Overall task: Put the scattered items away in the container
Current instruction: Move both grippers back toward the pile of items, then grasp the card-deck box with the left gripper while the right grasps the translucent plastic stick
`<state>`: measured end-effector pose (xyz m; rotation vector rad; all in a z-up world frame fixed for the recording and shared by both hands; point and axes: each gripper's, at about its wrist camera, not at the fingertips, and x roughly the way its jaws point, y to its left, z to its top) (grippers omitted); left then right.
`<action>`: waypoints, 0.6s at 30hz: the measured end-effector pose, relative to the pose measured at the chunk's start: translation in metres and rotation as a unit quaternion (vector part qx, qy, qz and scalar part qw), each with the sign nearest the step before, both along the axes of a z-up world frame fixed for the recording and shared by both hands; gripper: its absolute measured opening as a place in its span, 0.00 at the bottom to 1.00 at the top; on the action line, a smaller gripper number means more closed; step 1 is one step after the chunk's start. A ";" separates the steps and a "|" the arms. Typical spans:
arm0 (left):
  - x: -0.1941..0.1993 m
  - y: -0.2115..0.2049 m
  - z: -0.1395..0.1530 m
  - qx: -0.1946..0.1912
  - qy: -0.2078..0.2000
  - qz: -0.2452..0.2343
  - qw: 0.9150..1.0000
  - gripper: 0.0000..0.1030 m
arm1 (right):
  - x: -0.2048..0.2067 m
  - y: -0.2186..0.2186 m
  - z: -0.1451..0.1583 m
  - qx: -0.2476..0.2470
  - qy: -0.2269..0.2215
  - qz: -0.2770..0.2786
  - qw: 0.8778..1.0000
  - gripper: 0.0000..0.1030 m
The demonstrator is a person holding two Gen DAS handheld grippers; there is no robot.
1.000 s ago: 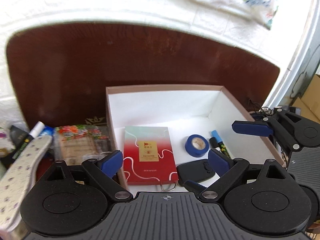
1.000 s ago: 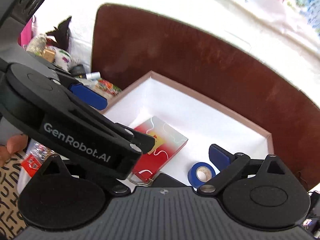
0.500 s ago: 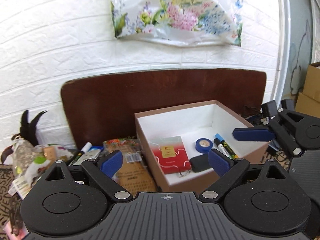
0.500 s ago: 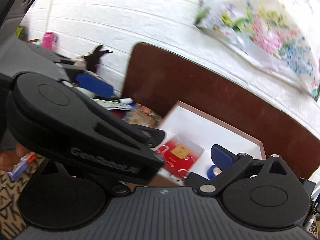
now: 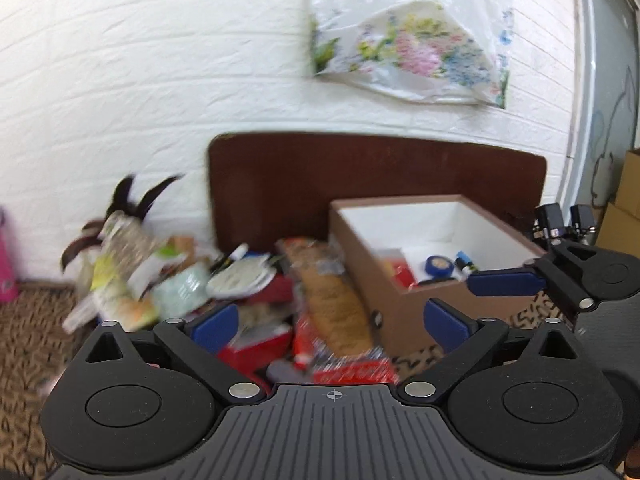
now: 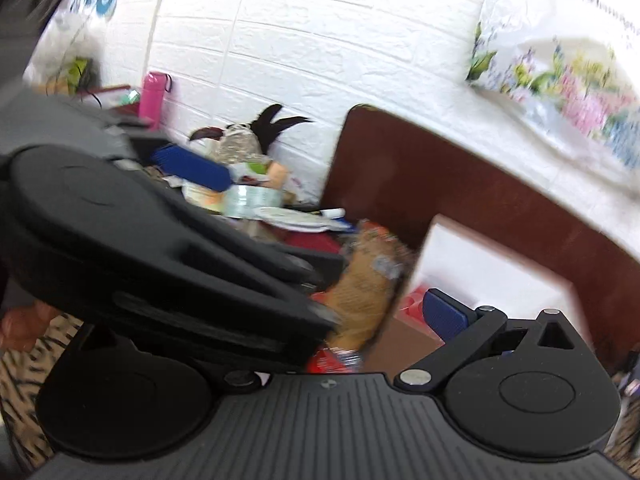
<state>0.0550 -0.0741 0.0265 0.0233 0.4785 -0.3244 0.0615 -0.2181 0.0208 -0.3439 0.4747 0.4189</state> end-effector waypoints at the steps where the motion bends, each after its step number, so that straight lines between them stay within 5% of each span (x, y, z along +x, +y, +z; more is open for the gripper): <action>1: -0.004 0.013 -0.013 -0.001 0.014 0.007 1.000 1.00 | -0.003 0.003 -0.008 0.014 0.007 0.000 1.000 1.00; 9: -0.024 0.089 -0.115 -0.018 0.140 0.085 0.986 1.00 | -0.009 0.032 -0.116 0.062 0.123 -0.025 0.990 0.99; 13: -0.014 0.103 -0.124 -0.033 0.162 0.104 0.981 0.99 | -0.004 0.032 -0.144 0.091 0.162 -0.054 0.981 0.99; 18: 0.001 0.090 -0.122 -0.022 0.154 0.089 0.984 0.96 | 0.005 0.030 -0.144 0.061 0.128 -0.069 0.987 0.98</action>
